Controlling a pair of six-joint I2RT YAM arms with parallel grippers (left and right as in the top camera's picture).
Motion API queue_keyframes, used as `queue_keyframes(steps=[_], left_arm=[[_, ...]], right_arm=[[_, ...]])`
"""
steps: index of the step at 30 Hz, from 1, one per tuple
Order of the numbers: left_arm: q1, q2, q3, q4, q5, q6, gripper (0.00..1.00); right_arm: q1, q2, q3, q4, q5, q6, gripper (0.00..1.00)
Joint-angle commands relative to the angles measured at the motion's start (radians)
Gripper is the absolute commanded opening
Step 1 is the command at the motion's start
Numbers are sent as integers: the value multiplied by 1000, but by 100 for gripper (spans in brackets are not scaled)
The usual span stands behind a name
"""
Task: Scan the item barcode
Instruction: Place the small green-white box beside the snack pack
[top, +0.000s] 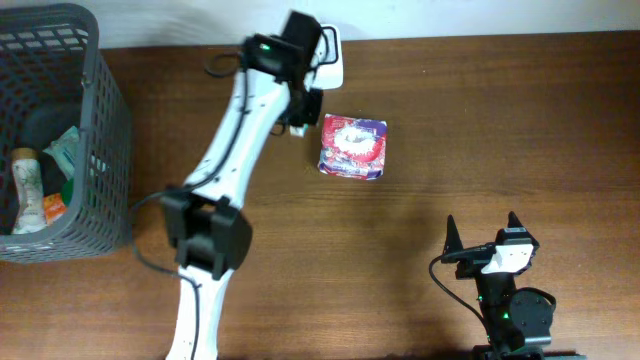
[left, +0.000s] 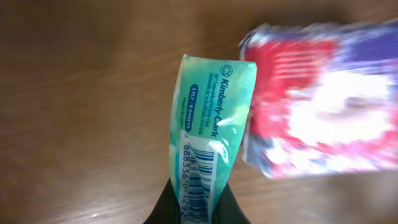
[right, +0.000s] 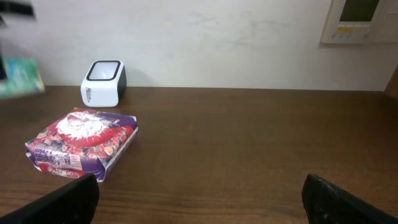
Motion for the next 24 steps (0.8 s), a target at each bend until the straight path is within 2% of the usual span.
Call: queue_keyframes(steps=[1,2,7,8,10,12,13,14,15,18,19,20,24], left_arm=[[-12,127,-3,-3,-46,-91,0],[-16,174,-3,-5,-37,-118,0],[-84,211,-3,33,266,-116,0],[-102,211,-3,33,315,-116,3],[-128,211,-3,32,326,-115,22],[-138,210,28,-3,326,-113,52],[-128,210,72,-37,325,-112,71],[-115,210,124,-69,323,-100,77],[-99,210,196,-114,298,-97,97],[-43,210,479,-264,219,-82,100],[-25,210,560,-300,183,-54,94],[6,193,637,-300,173,32,76],[160,11,678,-300,73,31,75]], right_arm=[[5,-6,-8,-3,5,5,99],[5,-6,-8,-3,5,5,99],[5,-6,-8,-3,5,5,99],[5,-6,-8,-3,5,5,99],[5,-6,-8,-3,5,5,99],[5,-6,-8,-3,5,5,99],[5,-6,-8,-3,5,5,99],[5,-6,-8,-3,5,5,99],[5,-6,-8,-3,5,5,99],[5,-6,-8,-3,5,5,98],[5,-6,-8,-3,5,5,99],[5,-6,-8,-3,5,5,99],[5,-6,-8,-3,5,5,99]])
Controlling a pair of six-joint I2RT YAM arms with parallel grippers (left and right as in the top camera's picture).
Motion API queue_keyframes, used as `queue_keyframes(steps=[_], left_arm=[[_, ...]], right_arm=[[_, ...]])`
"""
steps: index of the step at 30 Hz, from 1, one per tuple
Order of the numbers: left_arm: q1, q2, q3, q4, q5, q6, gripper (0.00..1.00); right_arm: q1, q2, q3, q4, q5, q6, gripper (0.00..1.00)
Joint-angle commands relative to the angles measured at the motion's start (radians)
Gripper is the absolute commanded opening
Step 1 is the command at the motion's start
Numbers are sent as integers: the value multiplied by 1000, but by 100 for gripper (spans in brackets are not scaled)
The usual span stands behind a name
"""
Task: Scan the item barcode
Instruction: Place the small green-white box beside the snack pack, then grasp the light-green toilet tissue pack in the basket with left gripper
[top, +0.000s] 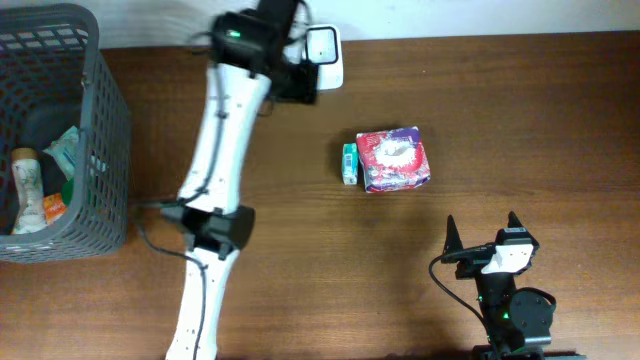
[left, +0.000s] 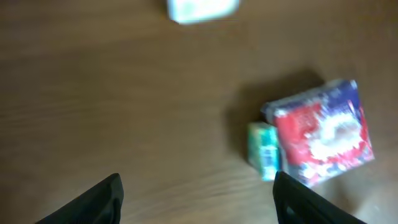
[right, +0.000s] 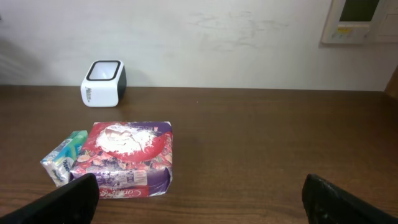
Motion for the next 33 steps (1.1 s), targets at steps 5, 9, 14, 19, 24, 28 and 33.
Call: queue_keyframes(steps=[5,9,14,19,24,28,33], left_arm=[[462,-366,34,-2,-173,12,99],[786,-366,16,-1,-169,-56,100],[954,-356,-309,91,-216,-56,94],[953,-355,-784,543,-213,-49,80],[909,-354,-1092,855,-161,-49,82],[889,-332,-1191,961,-171,-49,75],[889,-321,-1295,983,-192,-49,60]], right_arm=[[5,-6,-8,-3,5,5,99],[5,-6,-8,-3,5,5,99],[5,-6,-8,-3,5,5,99],[5,-6,-8,-3,5,5,99],[5,-6,-8,-3,5,5,99],[5,-6,-8,-3,5,5,99],[5,-6,-8,-3,5,5,99]])
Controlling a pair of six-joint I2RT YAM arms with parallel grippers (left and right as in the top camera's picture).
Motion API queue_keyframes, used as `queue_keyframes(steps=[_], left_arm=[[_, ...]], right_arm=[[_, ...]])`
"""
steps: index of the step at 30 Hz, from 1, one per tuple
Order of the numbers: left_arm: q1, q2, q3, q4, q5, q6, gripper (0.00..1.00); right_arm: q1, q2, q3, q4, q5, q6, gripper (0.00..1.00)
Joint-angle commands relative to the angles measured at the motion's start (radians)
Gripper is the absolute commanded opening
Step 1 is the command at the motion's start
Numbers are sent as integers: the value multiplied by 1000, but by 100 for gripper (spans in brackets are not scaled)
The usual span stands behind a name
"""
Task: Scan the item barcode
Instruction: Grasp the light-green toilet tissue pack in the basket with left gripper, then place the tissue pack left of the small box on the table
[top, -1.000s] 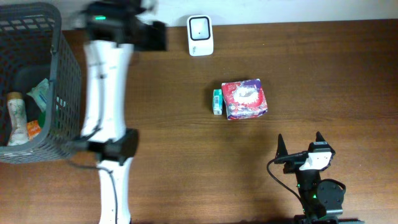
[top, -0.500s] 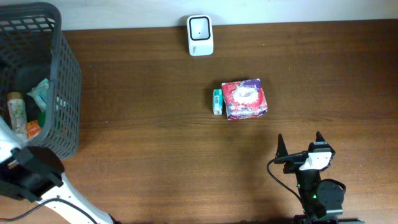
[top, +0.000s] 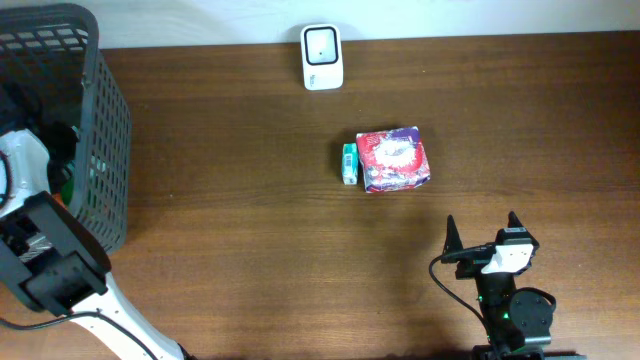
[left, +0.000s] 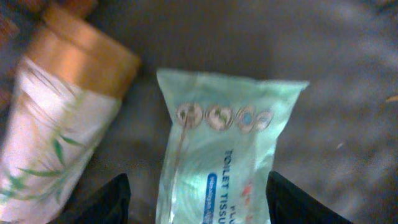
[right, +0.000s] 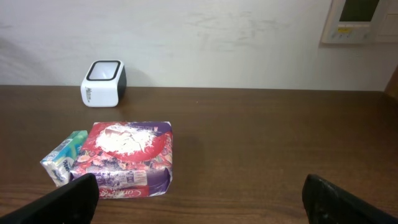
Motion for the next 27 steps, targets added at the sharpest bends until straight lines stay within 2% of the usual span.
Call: queue_keyframes(steps=[1,2,3,4,5,8,16,17,19,20,22,25,26,27], left_arm=[[3,18,-87,22,-11,-3,54],[3,18,-100,26,-11,-3,54],[3,18,-107,26,-11,-3,46],[3,17,-106,26,-11,-3,18],[3,17,-105,26,-11,-3,0],[4,-35,-62,-1,-10,-3,0],[2,-562,7,-19,27,-18,0],[2,-651,7,-19,165,-25,0],[-5,-734,7,-10,462,-123,0],[-23,-737,7,-8,529,-162,0],[-134,-723,6,-18,576,-185,0],[-314,-648,6,-47,569,-149,0],[-429,-576,6,-77,569,-130,0],[-485,-537,6,-81,569,-96,0]], right_arm=[[5,-6,-8,-3,5,5,99],[5,-6,-8,-3,5,5,99],[5,-6,-8,-3,5,5,99],[5,-6,-8,-3,5,5,99],[5,-6,-8,-3,5,5,99],[5,-6,-8,-3,5,5,99],[5,-6,-8,-3,5,5,99],[5,-6,-8,-3,5,5,99],[5,-6,-8,-3,5,5,99],[5,-6,-8,-3,5,5,99],[5,-6,-8,-3,5,5,99],[5,-6,-8,-3,5,5,99],[5,-6,-8,-3,5,5,99],[5,-6,-8,-3,5,5,99]])
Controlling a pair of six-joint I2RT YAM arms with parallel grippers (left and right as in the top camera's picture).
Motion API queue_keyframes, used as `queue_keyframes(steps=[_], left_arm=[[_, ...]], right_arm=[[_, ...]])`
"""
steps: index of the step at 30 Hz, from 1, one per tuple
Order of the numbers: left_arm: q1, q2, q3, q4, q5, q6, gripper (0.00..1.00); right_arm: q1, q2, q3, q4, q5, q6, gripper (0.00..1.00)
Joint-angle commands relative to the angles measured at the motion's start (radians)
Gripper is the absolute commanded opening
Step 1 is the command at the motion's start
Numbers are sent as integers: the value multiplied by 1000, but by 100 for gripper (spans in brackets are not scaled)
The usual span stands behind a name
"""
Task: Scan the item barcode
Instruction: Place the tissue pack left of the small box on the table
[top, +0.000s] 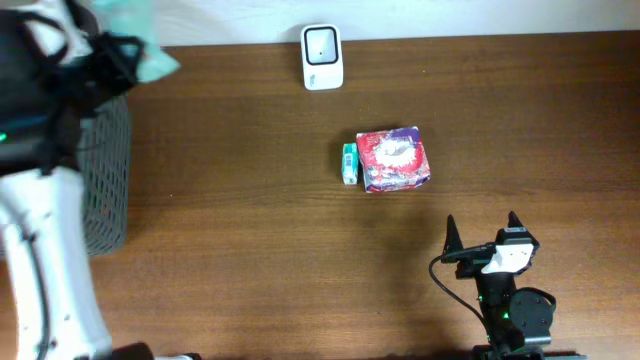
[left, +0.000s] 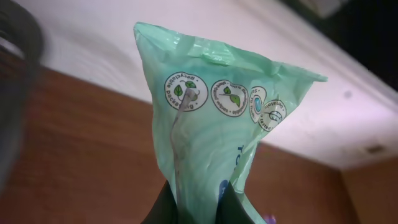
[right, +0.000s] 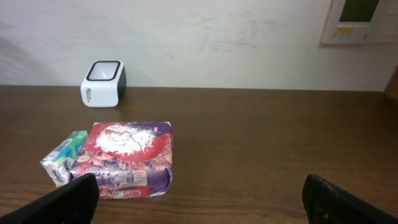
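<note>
My left gripper (left: 198, 200) is shut on a pale green toilet tissue pack (left: 214, 118), held up with its sealed end pointing away from the camera. From overhead the green pack (top: 143, 47) hangs at the back left, above the basket's far corner. No barcode shows on the side I see. The white barcode scanner (top: 322, 43) stands at the table's back edge, to the pack's right; it also shows as the scanner (right: 104, 75). My right gripper (top: 485, 236) stands open near the front edge, holding nothing.
A grey mesh basket (top: 103, 180) sits at the left, mostly covered by my left arm. Mid-table lie a red and purple pack (top: 393, 160) and, touching its left side, a small teal tissue pack (top: 348, 163).
My left gripper was open down in the basket over the green tissue pack beside a bottle. Now it is shut on that pack and holds it up above the basket's far corner.
My left gripper first held the small teal pack near the scanner, beside the red pack. Then the teal pack lay against the red pack mid-table and the gripper was open. It then hung open in the basket, and now holds the green pack aloft.
</note>
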Motion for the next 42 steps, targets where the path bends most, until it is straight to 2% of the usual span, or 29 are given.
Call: queue_keyframes(steps=[1,5,10,15,18,19,20,21,22,24,28,30,32,35,36,40,42], left_arm=[[-201,148,2,-17,23,108,0],[-421,381,2,-51,-192,124,0],[-584,616,2,-74,-195,142,2],[-657,712,2,-74,-270,84,5],[-692,712,2,-67,-269,80,20],[-708,712,2,-67,-269,80,34],[-721,712,2,-66,-270,81,57],[-722,712,3,-66,-270,82,64],[-710,712,16,-74,-270,82,70],[-683,708,83,-149,-270,82,75],[-558,706,458,-494,-270,93,76],[-510,706,621,-604,-270,104,75],[-470,706,779,-701,-277,176,80],[-380,706,1018,-862,-383,175,82],[-342,706,1087,-903,-393,175,87],[-178,645,1204,-907,-394,175,91],[-18,584,1203,-907,-434,176,91]], right_arm=[[5,-6,-8,-3,5,5,99],[5,-6,-8,-3,5,5,99],[5,-6,-8,-3,5,5,99],[5,-6,-8,-3,5,5,99],[5,-6,-8,-3,5,5,99],[5,-6,-8,-3,5,5,99],[5,-6,-8,-3,5,5,99],[5,-6,-8,-3,5,5,99],[5,-6,-8,-3,5,5,99],[5,-6,-8,-3,5,5,99],[5,-6,-8,-3,5,5,99],[5,-6,-8,-3,5,5,99],[5,-6,-8,-3,5,5,99],[5,-6,-8,-3,5,5,99],[5,-6,-8,-3,5,5,99],[5,-6,-8,-3,5,5,99],[5,-6,-8,-3,5,5,99]])
